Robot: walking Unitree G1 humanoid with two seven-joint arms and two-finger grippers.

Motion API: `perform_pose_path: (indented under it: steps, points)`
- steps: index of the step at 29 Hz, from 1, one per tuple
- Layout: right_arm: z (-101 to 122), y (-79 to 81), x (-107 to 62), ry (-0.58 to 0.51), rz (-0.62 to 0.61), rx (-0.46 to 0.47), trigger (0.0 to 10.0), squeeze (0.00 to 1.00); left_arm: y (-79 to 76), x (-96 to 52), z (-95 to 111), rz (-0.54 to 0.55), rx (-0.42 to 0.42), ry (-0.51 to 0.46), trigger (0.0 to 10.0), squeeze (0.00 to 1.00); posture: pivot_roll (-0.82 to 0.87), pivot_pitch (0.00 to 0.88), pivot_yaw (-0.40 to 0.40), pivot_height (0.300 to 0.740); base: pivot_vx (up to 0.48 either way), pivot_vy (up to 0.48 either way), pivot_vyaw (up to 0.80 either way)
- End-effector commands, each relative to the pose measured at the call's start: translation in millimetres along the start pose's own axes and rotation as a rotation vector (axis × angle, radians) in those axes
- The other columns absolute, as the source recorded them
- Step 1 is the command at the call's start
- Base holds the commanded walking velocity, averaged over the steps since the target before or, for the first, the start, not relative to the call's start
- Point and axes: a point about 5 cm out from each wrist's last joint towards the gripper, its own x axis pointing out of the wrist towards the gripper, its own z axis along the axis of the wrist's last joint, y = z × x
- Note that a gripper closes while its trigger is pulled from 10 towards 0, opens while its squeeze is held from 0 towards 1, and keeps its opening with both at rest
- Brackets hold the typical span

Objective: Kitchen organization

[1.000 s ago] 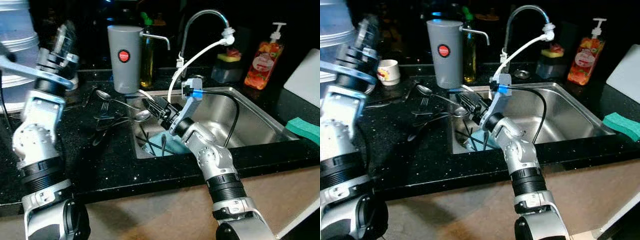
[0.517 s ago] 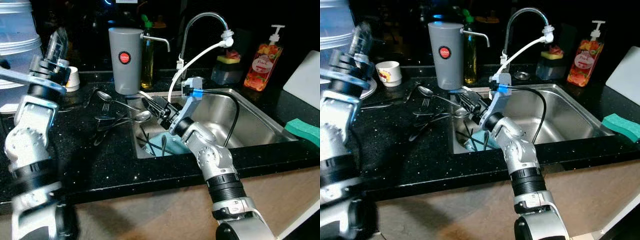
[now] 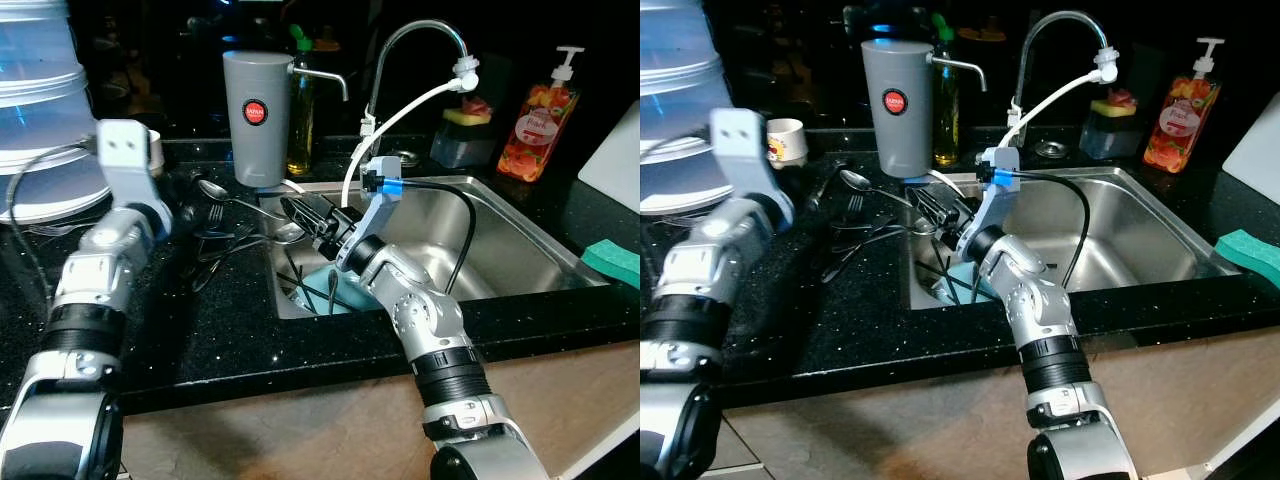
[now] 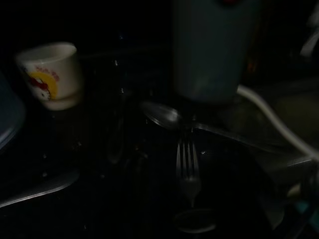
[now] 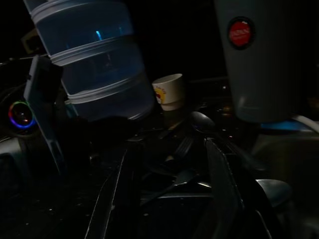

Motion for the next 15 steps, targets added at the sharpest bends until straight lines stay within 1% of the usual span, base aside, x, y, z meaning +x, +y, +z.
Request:
perform_pose_path:
  steps: [1, 3, 4, 5, 8, 12, 13, 15]
  points:
    - [0.3, 2.0, -1.2, 0.005, 0.014, -0.003, 10.0, 0.00, -3.0, 2.7, 0.3, -0.013, 0.031, 0.027, 10.0, 1.00, 0.01, 0.000, -0.014, 0.740, 0.000, 0.000, 0.00]
    - [0.4, 1.9, -1.3, 0.006, 0.015, -0.003, 10.0, 0.00, -2.1, 4.5, -5.6, -0.005, 0.044, 0.094, 10.0, 1.00, 0.01, 0.000, -0.014, 0.740, 0.000, 0.000, 0.00]
    - [0.4, 1.9, -1.3, 0.006, 0.015, -0.003, 10.0, 0.00, -2.1, 4.5, -5.6, -0.005, 0.044, 0.094, 10.0, 1.00, 0.01, 0.000, -0.014, 0.740, 0.000, 0.000, 0.00]
    - [0.4, 2.0, -1.2, 0.008, 0.017, -0.003, 10.0, 0.00, 1.1, 6.1, -9.1, 0.017, 0.050, 0.136, 10.0, 1.00, 0.01, 0.000, -0.014, 0.740, 0.000, 0.000, 0.00]
    - [0.1, 2.2, -1.3, 0.010, 0.020, -0.003, 10.0, 0.00, 1.7, 7.3, -11.9, 0.013, 0.042, 0.163, 10.0, 1.00, 0.01, 0.000, -0.020, 0.740, 0.000, 0.000, 0.00]
    - [-0.2, 3.0, -0.8, 0.016, 0.027, -0.005, 10.0, 0.00, -3.4, 9.9, -18.7, -0.031, 0.003, 0.218, 10.0, 1.00, 0.00, 0.000, -0.023, 0.740, 0.000, 0.000, 0.00]
    - [-0.2, 3.3, -0.5, 0.016, 0.029, -0.006, 10.0, 0.00, -5.9, 10.8, -18.1, -0.049, 0.021, 0.202, 10.0, 1.00, 0.00, 0.000, -0.023, 0.740, 0.000, 0.000, 0.00]
    - [0.0, 3.7, -0.1, 0.017, 0.031, -0.007, 10.0, 0.00, -11.4, 12.6, -12.7, -0.085, 0.071, 0.138, 10.0, 1.00, 0.00, 0.000, -0.028, 0.740, 0.000, 0.000, 0.00]
